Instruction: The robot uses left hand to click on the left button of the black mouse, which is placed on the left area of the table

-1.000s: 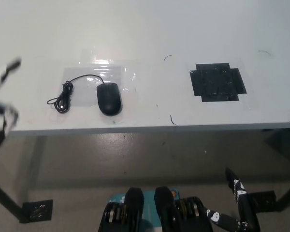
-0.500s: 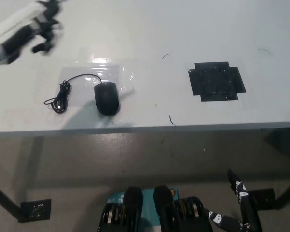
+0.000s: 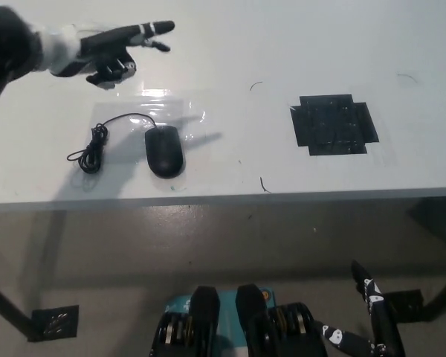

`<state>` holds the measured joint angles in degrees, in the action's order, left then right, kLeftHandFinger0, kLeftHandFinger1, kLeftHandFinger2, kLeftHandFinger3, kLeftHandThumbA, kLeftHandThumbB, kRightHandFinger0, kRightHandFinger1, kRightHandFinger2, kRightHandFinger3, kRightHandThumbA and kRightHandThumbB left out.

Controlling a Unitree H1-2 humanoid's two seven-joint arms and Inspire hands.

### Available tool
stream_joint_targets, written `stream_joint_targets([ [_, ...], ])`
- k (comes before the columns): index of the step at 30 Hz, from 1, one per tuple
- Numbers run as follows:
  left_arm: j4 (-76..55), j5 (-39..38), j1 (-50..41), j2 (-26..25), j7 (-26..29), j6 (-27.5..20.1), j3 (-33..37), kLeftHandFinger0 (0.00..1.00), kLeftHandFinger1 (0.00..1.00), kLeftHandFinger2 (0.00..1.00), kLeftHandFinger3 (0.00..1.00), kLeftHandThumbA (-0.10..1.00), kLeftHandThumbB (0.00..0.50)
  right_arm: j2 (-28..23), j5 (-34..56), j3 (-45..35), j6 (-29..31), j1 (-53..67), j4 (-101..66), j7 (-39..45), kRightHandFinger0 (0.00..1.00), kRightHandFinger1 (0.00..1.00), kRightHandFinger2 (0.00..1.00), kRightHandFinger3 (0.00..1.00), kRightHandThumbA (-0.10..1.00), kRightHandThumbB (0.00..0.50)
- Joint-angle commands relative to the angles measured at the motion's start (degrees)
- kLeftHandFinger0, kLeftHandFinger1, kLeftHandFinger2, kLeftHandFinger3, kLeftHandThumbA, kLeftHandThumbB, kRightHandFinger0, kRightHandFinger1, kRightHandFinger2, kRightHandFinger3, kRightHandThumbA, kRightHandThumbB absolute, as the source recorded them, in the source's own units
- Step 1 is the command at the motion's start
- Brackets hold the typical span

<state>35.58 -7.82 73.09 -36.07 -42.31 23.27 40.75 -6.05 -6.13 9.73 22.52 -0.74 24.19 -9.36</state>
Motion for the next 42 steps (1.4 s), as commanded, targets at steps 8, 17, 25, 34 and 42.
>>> stream_joint_targets([
  [8,16.16,14.08,13.01,6.89,-14.11,-4.24,8.17,0.07,0.0,0.16,1.0,1.0,0.429,-2.01,0.5,-1.5,4.41,-0.93,-3.35,-0.11,1.0,1.0,1.0,1.0,1.0,0.415],
  [17,18.61,18.41,11.52,10.49,-15.03,-6.37,7.33,0.06,0.01,0.31,1.0,1.0,0.463,-1.99,0.55,-1.73,4.41,-0.81,-3.95,0.21,1.0,1.0,1.0,1.0,1.0,0.406],
  [25,20.69,21.64,10.09,11.46,-14.7,-8.46,5.6,0.0,0.0,0.37,1.0,1.0,0.475,-1.99,0.62,-1.67,4.41,-1.03,-4.09,0.6,1.0,1.0,1.0,1.0,1.0,0.413],
  [34,27.22,25.34,10.95,12.45,-13.17,-11.7,4.31,0.0,0.18,0.59,1.0,1.0,0.497,-2.22,0.42,-1.62,4.41,-1.22,-4.37,0.86,1.0,1.0,1.0,1.0,1.0,0.414],
  [42,31.51,28.45,11.24,12.29,-11.01,-18.93,4.03,0.31,0.65,0.81,1.0,1.0,0.421,-2.2,-0.17,-1.24,4.41,-1.33,-4.27,0.48,1.0,1.0,1.0,1.0,1.0,0.4],
])
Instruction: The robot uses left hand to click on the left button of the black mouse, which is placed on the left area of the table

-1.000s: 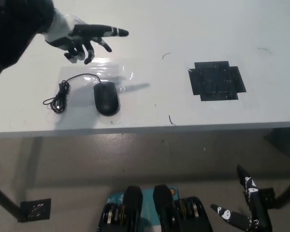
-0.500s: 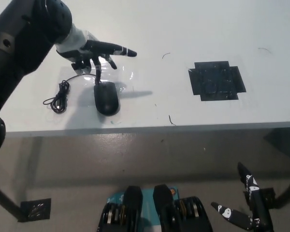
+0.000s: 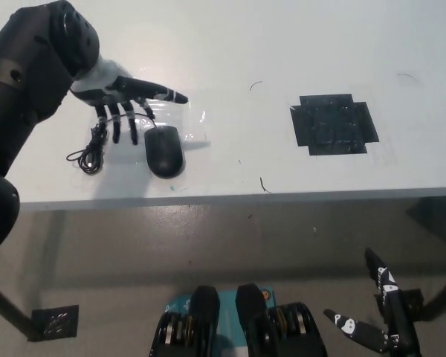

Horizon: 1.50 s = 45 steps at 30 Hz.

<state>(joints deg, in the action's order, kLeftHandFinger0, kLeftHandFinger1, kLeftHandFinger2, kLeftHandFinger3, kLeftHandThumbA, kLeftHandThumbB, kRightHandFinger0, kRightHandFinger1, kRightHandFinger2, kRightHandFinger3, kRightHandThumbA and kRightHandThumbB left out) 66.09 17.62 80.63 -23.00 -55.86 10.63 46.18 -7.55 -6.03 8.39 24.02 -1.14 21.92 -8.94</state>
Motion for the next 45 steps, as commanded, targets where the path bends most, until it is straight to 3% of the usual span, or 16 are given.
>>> stream_joint_targets([
  [1,1.25,3.16,3.61,-0.72,2.81,-5.88,-1.7,0.16,0.44,0.74,1.0,1.0,0.426,-0.71,-0.32,0.19,2.91,-0.89,-2.01,0.08,1.0,1.0,1.0,1.0,1.0,0.394],
  [3,2.28,3.65,3.63,-0.47,2.61,-5.57,-1.96,0.23,0.59,0.95,1.0,1.0,0.416,-0.69,-0.02,0.17,2.91,-0.99,-1.84,0.39,1.0,1.0,1.0,1.0,1.0,0.408],
  [4,2.43,3.99,3.64,-0.34,2.39,-5.59,-2.06,0.87,1.0,1.0,1.0,1.0,0.416,-0.7,0.07,0.16,2.91,-1.02,-1.92,0.48,1.0,1.0,1.0,1.0,1.0,0.41],
  [6,2.73,4.18,3.65,-0.02,1.96,-4.85,-2.44,1.0,1.0,1.0,1.0,1.0,0.448,-0.75,0.02,0.21,2.91,-1.0,-2.1,0.5,1.0,1.0,1.0,1.0,1.0,0.408],
  [8,3.71,4.3,3.83,0.33,1.34,-4.35,-2.98,0.41,0.5,0.67,1.0,1.0,0.482,-0.69,-0.09,0.32,2.91,-1.22,-2.11,0.58,1.0,1.0,1.0,1.0,1.0,0.397],
  [11,4.29,4.76,3.69,0.76,1.87,-4.01,-3.89,0.2,0.17,0.53,1.0,1.0,0.498,-0.78,-0.34,0.49,2.91,-1.36,-1.94,0.38,1.0,1.0,1.0,1.0,1.0,0.398],
  [13,4.6,4.97,3.42,1.0,1.91,-4.37,-4.53,0.08,0.25,0.75,1.0,1.0,0.495,-0.85,-0.42,0.57,2.91,-1.25,-2.01,0.3,1.0,1.0,1.0,1.0,1.0,0.399],
  [14,4.78,4.68,3.43,1.12,1.77,-3.94,-4.98,0.02,0.14,0.65,1.0,1.0,0.482,-0.81,-0.34,0.59,2.91,-1.28,-2.06,0.31,1.0,1.0,1.0,1.0,1.0,0.393],
  [24,6.13,6.41,2.39,2.64,3.32,-0.69,-7.2,0.07,0.41,0.81,1.0,1.0,0.496,-1.06,-0.1,1.11,2.91,-1.29,-2.03,1.08,1.0,1.0,1.0,1.0,1.0,0.385],
  [27,5.62,7.25,1.74,2.27,2.51,-4.89,-6.45,0.35,0.74,0.93,1.0,1.0,0.459,-1.02,-0.21,1.25,2.91,-1.18,-2.26,0.97,1.0,1.0,1.0,1.0,1.0,0.388],
  [29,6.5,8.1,1.47,2.64,2.93,-5.27,-6.08,0.45,0.68,0.87,1.0,1.0,0.494,-1.16,-0.22,1.39,2.91,-1.26,-2.18,1.05,1.0,1.0,1.0,1.0,1.0,0.392],
  [31,6.44,9.46,1.3,2.68,4.0,-6.67,-5.18,0.82,1.0,1.0,1.0,1.0,0.5,-1.12,-0.3,1.41,2.91,-1.36,-2.3,0.99,1.0,1.0,1.0,1.0,1.0,0.388],
  [32,6.86,9.47,1.32,2.91,3.82,-6.12,-5.31,0.82,0.99,1.0,1.0,1.0,0.5,-1.09,-0.18,1.45,2.91,-1.41,-2.4,1.0,1.0,1.0,1.0,1.0,1.0,0.381],
  [34,7.65,9.32,1.19,3.37,3.7,-4.42,-5.82,0.1,0.14,0.24,1.0,1.0,0.5,-1.11,-0.07,1.51,2.91,-1.4,-2.5,1.02,1.0,1.0,1.0,1.0,1.0,0.379],
  [36,8.32,9.41,1.17,3.62,3.53,-3.95,-6.15,0.05,0.26,0.7,1.0,1.0,0.5,-1.07,0.0,1.36,2.91,-1.45,-2.9,1.12,1.0,1.0,1.0,1.0,1.0,0.378],
  [45,9.53,10.14,0.69,3.95,2.95,-4.52,-6.66,0.09,0.4,0.78,1.0,1.0,0.5,-1.3,0.02,1.33,2.91,-1.87,-2.78,1.56,1.0,1.0,1.0,1.0,1.0,0.392],
])
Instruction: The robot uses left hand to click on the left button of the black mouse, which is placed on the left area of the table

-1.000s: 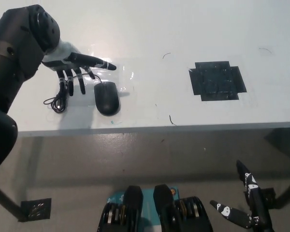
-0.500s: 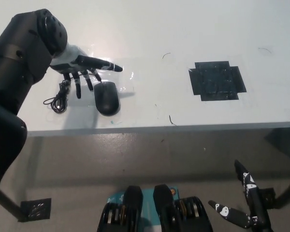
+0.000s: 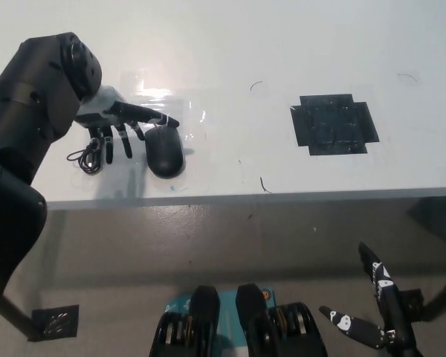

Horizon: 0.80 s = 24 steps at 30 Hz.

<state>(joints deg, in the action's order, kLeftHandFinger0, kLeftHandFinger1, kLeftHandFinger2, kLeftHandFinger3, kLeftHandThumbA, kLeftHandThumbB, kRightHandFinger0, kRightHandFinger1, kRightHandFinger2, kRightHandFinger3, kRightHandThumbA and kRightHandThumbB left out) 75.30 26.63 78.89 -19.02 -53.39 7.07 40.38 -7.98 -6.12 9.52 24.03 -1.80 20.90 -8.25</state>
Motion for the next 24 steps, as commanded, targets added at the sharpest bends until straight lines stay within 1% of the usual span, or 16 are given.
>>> stream_joint_targets([
  [1,0.32,1.21,2.37,0.02,0.57,-0.93,-0.87,0.09,0.36,0.79,1.0,1.0,0.5,-0.85,0.08,0.17,2.9,-1.21,-1.76,0.87,1.0,1.0,1.0,1.0,1.0,0.392],
  [2,0.56,1.04,2.18,0.31,0.31,-0.21,-1.11,0.0,0.27,0.75,1.0,1.0,0.5,-0.91,-0.26,0.2,2.9,-1.16,-1.84,0.78,1.0,1.0,1.0,1.0,1.0,0.398],
  [6,-0.36,1.42,0.69,0.42,0.79,-0.85,-1.03,0.11,0.41,0.88,1.0,1.0,0.5,-0.9,-0.06,0.51,2.9,-0.31,-1.88,1.06,1.0,1.0,1.0,1.0,1.0,0.394],
  [7,-0.48,1.38,0.83,0.31,0.77,-1.03,-1.12,0.4,0.58,0.95,1.0,1.0,0.5,-0.92,-0.04,0.53,2.9,-0.34,-1.78,1.05,1.0,1.0,1.0,1.0,1.0,0.395],
  [8,-0.59,1.3,1.06,0.12,0.73,-1.29,-1.31,0.47,0.59,0.9,1.0,1.0,0.5,-0.94,-0.04,0.55,2.9,-0.41,-1.64,1.01,1.0,1.0,1.0,1.0,1.0,0.395],
  [9,-0.87,1.27,1.09,0.03,0.76,-1.89,-1.35,0.67,0.79,1.0,1.0,1.0,0.49,-1.02,-0.03,0.57,2.9,-0.22,-1.64,0.97,1.0,1.0,1.0,1.0,1.0,0.385],
  [10,-3.08,0.54,1.88,-1.4,1.27,-3.67,-2.4,0.77,0.69,0.83,1.0,1.0,0.498,-1.18,-0.37,0.62,2.9,-0.05,-1.5,0.68,1.0,1.0,1.0,1.0,1.0,0.388],
  [12,-3.95,-0.13,2.38,-2.17,1.01,-3.51,-3.52,0.77,0.69,0.83,1.0,1.0,0.498,-1.18,-0.42,0.64,2.9,-0.04,-1.52,0.62,1.0,1.0,1.0,1.0,1.0,0.388],
  [13,-6.0,-1.47,3.0,-3.31,0.67,-1.98,-5.57,0.47,0.3,0.47,1.0,1.0,0.465,-1.15,-0.38,0.64,2.9,-0.05,-1.53,0.65,1.0,1.0,1.0,1.0,1.0,0.385],
  [14,-8.58,-4.13,5.04,-5.82,-0.9,1.74,-9.32,0.03,0.01,0.22,1.0,1.0,0.498,-1.11,-0.08,0.68,2.9,-0.11,-1.23,0.99,1.0,1.0,1.0,1.0,1.0,0.38],
  [16,-14.19,-7.27,6.6,-9.13,-4.11,7.77,-14.18,0.0,0.0,0.18,1.0,1.0,0.464,-1.11,-0.1,0.72,2.9,-0.03,-1.05,0.9,1.0,1.0,1.0,1.0,1.0,0.382],
  [19,-33.59,-10.42,3.15,-14.09,-7.35,17.74,-21.57,0.0,0.0,0.01,1.0,1.0,0.427,-1.45,0.37,0.38,2.9,0.5,-1.03,1.16,1.0,1.0,1.0,1.0,1.0,0.387],
  [21,-51.28,-11.78,-1.34,-17.81,-8.41,19.86,-27.67,0.0,0.0,0.09,1.0,1.0,0.363,-1.56,0.76,0.23,2.9,0.43,-0.72,1.28,1.0,1.0,1.0,1.0,1.0,0.38],
  [22,-56.58,-13.83,-2.92,-19.29,-8.37,19.86,-29.77,0.0,0.04,0.22,1.0,1.0,0.316,-1.55,0.92,0.18,2.9,0.3,-0.53,1.38,1.0,1.0,1.0,1.0,1.0,0.379],
  [23,-63.67,-17.01,-5.6,-21.1,-8.29,19.86,-33.65,0.0,0.11,0.37,1.0,1.0,0.295,-1.34,1.15,0.33,2.9,0.6,-0.42,1.65,1.0,1.0,1.0,1.0,1.0,0.379],
  [24,-67.05,-18.53,-6.95,-21.96,-8.44,19.86,-35.49,0.03,0.12,0.38,1.0,1.0,0.311,-1.34,1.3,0.37,2.9,0.85,-0.51,1.92,1.0,1.0,1.0,1.0,1.0,0.376],
])
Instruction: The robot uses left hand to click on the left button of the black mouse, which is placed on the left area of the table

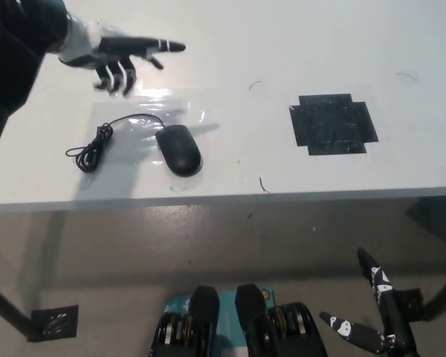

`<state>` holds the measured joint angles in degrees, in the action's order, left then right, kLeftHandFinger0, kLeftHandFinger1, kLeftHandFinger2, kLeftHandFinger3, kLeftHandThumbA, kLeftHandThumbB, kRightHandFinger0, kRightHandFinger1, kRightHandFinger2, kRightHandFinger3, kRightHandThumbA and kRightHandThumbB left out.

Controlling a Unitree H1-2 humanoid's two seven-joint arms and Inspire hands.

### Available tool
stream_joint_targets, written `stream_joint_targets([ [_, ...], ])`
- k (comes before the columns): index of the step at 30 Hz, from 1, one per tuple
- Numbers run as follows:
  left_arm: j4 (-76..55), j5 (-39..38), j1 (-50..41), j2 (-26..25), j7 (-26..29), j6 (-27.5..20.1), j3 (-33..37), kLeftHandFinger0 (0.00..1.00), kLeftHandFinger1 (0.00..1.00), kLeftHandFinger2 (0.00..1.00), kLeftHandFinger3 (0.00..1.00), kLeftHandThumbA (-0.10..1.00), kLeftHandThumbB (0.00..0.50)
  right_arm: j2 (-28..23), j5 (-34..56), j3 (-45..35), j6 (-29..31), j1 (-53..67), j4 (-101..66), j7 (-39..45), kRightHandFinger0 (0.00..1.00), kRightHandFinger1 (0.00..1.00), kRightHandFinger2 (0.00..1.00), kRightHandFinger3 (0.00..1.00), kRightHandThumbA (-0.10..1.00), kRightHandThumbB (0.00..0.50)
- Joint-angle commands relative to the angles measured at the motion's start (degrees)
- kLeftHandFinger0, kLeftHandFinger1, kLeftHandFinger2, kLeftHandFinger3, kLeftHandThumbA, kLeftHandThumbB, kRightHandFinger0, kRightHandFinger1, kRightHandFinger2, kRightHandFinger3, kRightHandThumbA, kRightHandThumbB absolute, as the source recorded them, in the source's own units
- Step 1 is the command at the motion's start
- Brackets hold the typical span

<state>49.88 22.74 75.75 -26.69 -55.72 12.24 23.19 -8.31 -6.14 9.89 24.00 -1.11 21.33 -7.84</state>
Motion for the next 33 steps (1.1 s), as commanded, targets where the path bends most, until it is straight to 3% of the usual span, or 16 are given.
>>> stream_joint_targets([
  [1,-43.36,-15.33,-4.53,-14.66,-6.25,14.69,-19.31,0.04,0.12,0.39,1.0,1.0,0.309,-1.02,1.42,0.01,2.93,0.28,-0.95,1.7,1.0,1.0,1.0,1.0,1.0,0.375],
  [3,-51.71,-20.23,-8.53,-17.0,-6.21,14.69,-24.46,0.0,0.05,0.28,1.0,1.0,0.417,-1.23,1.51,-0.01,2.93,0.57,-0.95,1.92,1.0,1.0,1.0,1.0,1.0,0.38],
  [6,-64.35,-31.81,-16.07,-22.59,1.3,14.69,-29.49,0.0,0.06,0.32,1.0,1.0,0.417,-1.42,1.62,-0.14,2.93,0.04,-0.35,2.04,1.0,1.0,1.0,1.0,1.0,0.378],
  [7,-67.69,-38.47,-19.61,-24.76,5.54,14.69,-30.63,0.16,0.18,0.44,1.0,1.0,0.345,-1.34,1.66,-0.12,2.93,0.13,-0.2,2.05,1.0,1.0,1.0,1.0,1.0,0.386],
  [8,-72.15,-48.46,-25.33,-27.61,12.25,14.69,-32.2,0.33,0.22,0.42,1.0,1.0,0.349,-1.09,1.72,-0.03,2.93,0.33,-0.01,2.02,1.0,1.0,1.0,1.0,1.0,0.39],
  [10,-78.78,-55.61,-33.16,-29.2,18.93,14.69,-35.37,0.44,0.24,0.4,1.0,1.0,0.361,-0.89,1.64,0.07,2.93,0.43,0.19,1.9,1.0,1.0,1.0,1.0,1.0,0.394],
  [11,-87.89,-58.7,-44.59,-25.44,22.51,14.69,-42.9,0.85,0.47,0.58,1.0,1.0,0.385,-0.96,1.3,0.17,2.93,0.43,0.09,1.79,1.0,1.0,1.0,1.0,1.0,0.388],
  [13,-92.38,-59.95,-50.28,-21.47,22.85,14.69,-47.46,0.89,0.53,0.62,1.0,1.0,0.355,-0.86,1.3,0.27,2.93,0.22,0.31,1.89,1.0,1.0,1.0,1.0,1.0,0.381],
  [14,-96.5,-59.93,-56.63,-16.83,22.57,14.69,-51.11,1.0,0.68,0.77,1.0,1.0,0.388,-0.66,1.57,0.43,2.93,0.0,0.7,2.14,1.0,1.0,1.0,1.0,1.0,0.378],
  [15,-99.28,-59.78,-64.97,-10.18,20.54,10.55,-53.39,1.0,0.92,1.0,1.0,1.0,0.408,-0.37,1.71,0.53,2.93,0.01,1.07,2.19,1.0,1.0,1.0,1.0,1.0,0.374],
  [16,-99.67,-60.05,-68.39,-8.28,20.19,7.77,-53.28,1.0,0.99,1.0,1.0,1.0,0.415,-0.17,1.71,0.6,2.93,0.03,1.35,2.15,1.0,1.0,1.0,1.0,1.0,0.374],
  [21,-102.8,-50.63,-92.03,4.45,25.5,-12.13,-47.3,0.85,1.0,1.0,1.0,1.0,0.351,-0.03,1.33,1.11,2.93,0.88,1.6,1.46,1.0,1.0,1.0,1.0,1.0,0.364],
  [25,-100.22,-45.64,-99.59,9.7,24.07,-17.14,-44.31,0.95,1.0,1.0,1.0,1.0,0.324,0.03,0.88,1.4,2.93,1.13,1.92,0.59,1.0,1.0,1.0,1.0,1.0,0.361],
  [29,-95.16,-40.71,-99.92,15.95,24.16,-20.81,-41.53,0.98,1.0,1.0,1.0,1.0,0.359,0.14,1.22,1.44,2.93,1.38,1.76,1.02,1.0,1.0,1.0,1.0,1.0,0.373],
  [31,-90.49,-36.86,-99.68,19.84,24.97,-23.93,-40.72,1.0,1.0,1.0,1.0,1.0,0.296,0.27,1.06,1.72,2.93,1.58,1.77,1.02,1.0,1.0,1.0,1.0,1.0,0.37],
  [33,-83.02,-32.64,-97.98,22.7,26.01,-25.67,-40.67,1.0,1.0,1.0,1.0,1.0,0.296,0.61,1.0,1.77,2.93,1.13,2.18,0.88,1.0,1.0,1.0,1.0,1.0,0.373],
])
